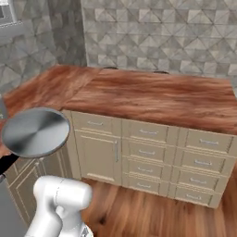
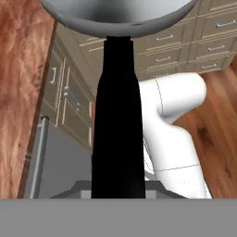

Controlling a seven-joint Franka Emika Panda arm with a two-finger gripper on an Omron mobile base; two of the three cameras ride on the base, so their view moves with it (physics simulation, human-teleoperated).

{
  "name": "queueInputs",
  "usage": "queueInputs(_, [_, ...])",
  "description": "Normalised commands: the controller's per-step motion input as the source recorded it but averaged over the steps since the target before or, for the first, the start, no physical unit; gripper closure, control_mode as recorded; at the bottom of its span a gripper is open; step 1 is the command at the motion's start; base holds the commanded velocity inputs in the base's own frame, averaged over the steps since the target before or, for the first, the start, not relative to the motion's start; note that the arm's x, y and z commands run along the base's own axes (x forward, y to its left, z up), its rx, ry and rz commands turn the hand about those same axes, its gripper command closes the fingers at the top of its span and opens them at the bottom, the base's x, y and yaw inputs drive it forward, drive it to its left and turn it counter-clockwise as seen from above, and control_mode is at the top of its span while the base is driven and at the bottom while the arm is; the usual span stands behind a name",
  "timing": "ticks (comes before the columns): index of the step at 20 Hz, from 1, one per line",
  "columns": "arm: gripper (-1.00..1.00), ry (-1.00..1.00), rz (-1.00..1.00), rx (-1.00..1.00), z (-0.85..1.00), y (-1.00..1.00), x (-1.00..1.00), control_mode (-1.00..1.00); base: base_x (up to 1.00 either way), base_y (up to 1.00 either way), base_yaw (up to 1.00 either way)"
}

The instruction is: Move the pot and pan from the stove into the sink.

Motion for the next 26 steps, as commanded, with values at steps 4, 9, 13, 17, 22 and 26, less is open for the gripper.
queueInputs(4, [1.0,0.0,0.0,0.0,0.0,0.0,0.0,1.0,0.0,-0.17,-0.44])
queueInputs(9, [1.0,0.0,0.0,0.0,0.0,0.0,0.0,1.0,0.0,-0.15,-0.44])
queueInputs(13, [1.0,0.0,0.0,0.0,0.0,0.0,0.0,1.0,0.0,-0.14,-0.43])
queueInputs(17, [1.0,0.0,0.0,0.0,0.0,0.0,0.0,1.0,0.0,-0.13,-0.43])
queueInputs(22, [1.0,0.0,0.0,0.0,0.0,0.0,0.0,1.0,0.0,-0.13,-0.43])
queueInputs(26, [1.0,0.0,0.0,0.0,0.0,0.0,0.0,1.0,0.0,-0.13,-0.43])
